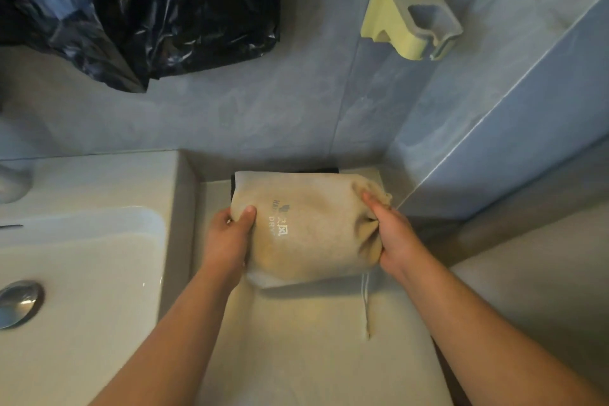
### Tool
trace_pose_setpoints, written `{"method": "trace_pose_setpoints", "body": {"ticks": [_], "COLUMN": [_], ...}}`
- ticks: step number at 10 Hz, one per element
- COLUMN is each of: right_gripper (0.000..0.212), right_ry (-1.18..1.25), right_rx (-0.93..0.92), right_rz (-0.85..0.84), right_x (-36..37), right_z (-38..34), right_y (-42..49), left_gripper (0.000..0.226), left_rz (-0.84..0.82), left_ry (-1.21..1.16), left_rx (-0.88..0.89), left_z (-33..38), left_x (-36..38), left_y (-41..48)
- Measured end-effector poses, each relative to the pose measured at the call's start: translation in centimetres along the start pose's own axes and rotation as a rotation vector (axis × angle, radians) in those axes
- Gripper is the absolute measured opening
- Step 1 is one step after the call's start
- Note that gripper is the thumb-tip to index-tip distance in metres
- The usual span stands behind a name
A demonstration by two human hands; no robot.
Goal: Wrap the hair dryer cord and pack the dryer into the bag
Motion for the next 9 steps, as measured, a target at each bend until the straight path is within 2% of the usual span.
{"method": "trace_pose_setpoints", "body": {"ticks": [1,4,6,7,8,9], "right_gripper": [0.021,0.033,0.04,0.053,0.072,0.04], "right_ry": [-0.116,-0.376,-0.569,-0.718,-0.968,-0.693], "right_rx": [-0.016,-0.037,-0.128,-0.155,-0.242,-0.5], "right_rz": [-0.037,-0.074,-0.012,-0.004,-0.017,-0.195], "right_x": [1.4,3.2,3.2,3.4,3.8,4.8], "right_z": [-0.2,0.6,-0.3,-1.4,-4.7,-10.1], "right_y": [3.7,8.4,8.8,8.1,5.8,0.9], "left_gripper": [0.011,0.006,0.02,0.027,0.027,0.054], "left_rz": [0.042,0.115,0.138,0.127,0.089,0.068], "left_ry": [0.1,0.273,0.422,0.619,0.823,0.883], "left_rx": [0.027,0.126,0.178,0.188,0.244,0.304], "left_z": [0.5,1.0,1.2,1.9,2.9,4.4], "left_x": [0.2,0.0,-0.1,-0.2,-0.3,-0.4], "left_y": [2.2,5.2,6.0,5.8,5.3,4.8]}}
Point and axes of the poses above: each hand's wrist, its own y-axis towards the middle knuckle, its own x-axis out of the palm, z = x × y, the point moved 7 cm from there along y, towards the middle knuckle, and after that the axes turned 2 degrees about y, right-handed, at the moved point
